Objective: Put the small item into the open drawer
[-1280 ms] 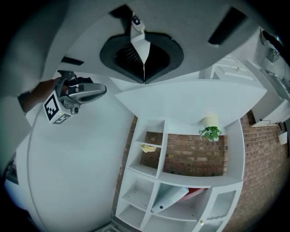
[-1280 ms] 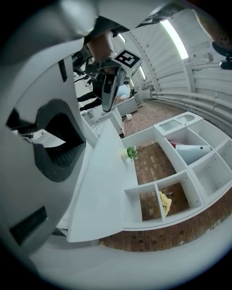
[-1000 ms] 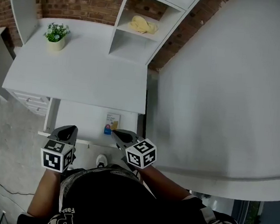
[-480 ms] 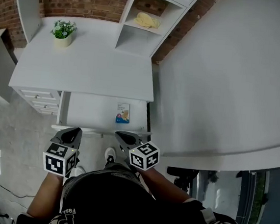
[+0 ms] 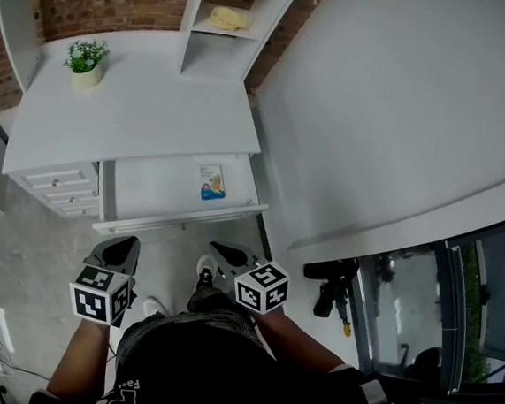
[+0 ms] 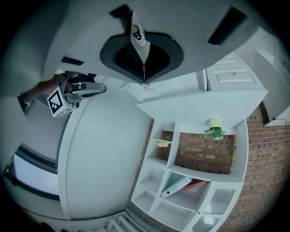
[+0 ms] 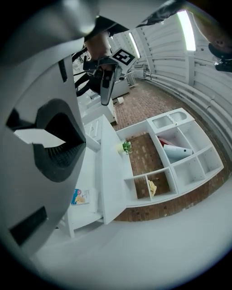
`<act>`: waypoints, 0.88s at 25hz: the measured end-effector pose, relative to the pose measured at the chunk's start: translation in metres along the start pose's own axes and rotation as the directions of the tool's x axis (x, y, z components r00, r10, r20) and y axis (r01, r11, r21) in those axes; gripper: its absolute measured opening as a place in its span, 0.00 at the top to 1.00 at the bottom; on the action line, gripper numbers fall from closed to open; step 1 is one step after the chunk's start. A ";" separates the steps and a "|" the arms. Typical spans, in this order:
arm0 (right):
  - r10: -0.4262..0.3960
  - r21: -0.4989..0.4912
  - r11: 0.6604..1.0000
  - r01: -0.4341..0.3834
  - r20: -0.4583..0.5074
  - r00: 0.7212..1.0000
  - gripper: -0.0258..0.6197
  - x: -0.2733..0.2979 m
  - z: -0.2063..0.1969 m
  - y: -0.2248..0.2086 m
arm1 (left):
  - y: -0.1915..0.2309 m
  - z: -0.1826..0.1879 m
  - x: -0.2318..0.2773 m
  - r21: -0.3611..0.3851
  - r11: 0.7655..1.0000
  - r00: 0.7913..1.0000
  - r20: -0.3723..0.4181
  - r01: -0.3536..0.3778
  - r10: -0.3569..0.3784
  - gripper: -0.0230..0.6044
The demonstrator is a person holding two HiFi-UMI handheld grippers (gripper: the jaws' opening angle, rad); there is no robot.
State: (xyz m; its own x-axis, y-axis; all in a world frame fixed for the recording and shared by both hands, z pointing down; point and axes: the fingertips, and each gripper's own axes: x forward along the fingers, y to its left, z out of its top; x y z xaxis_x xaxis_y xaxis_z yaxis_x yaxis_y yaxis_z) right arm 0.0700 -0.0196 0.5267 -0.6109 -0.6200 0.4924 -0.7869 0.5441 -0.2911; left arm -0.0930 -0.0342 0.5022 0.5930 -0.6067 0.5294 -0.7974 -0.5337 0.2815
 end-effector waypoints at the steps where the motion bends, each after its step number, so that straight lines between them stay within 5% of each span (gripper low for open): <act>1: -0.014 0.007 1.000 0.014 0.008 1.000 0.96 -0.004 0.000 -0.002 | -0.002 0.001 -0.001 0.007 1.000 1.000 0.001 0.006 -0.006 0.93; 22: 0.048 -0.031 0.998 -0.049 -0.024 0.999 0.96 -0.026 0.010 -0.037 | -0.027 0.023 0.010 -0.036 0.994 0.992 0.071 -0.100 0.102 0.93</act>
State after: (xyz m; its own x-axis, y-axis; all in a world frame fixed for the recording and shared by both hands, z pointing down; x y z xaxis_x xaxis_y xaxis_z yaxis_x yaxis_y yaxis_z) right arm 0.1146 -0.0290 0.5165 -0.6457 -0.5795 0.4971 -0.7531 0.5908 -0.2894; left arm -0.0631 -0.0395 0.4812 0.5148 -0.6981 0.4976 -0.8561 -0.4488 0.2562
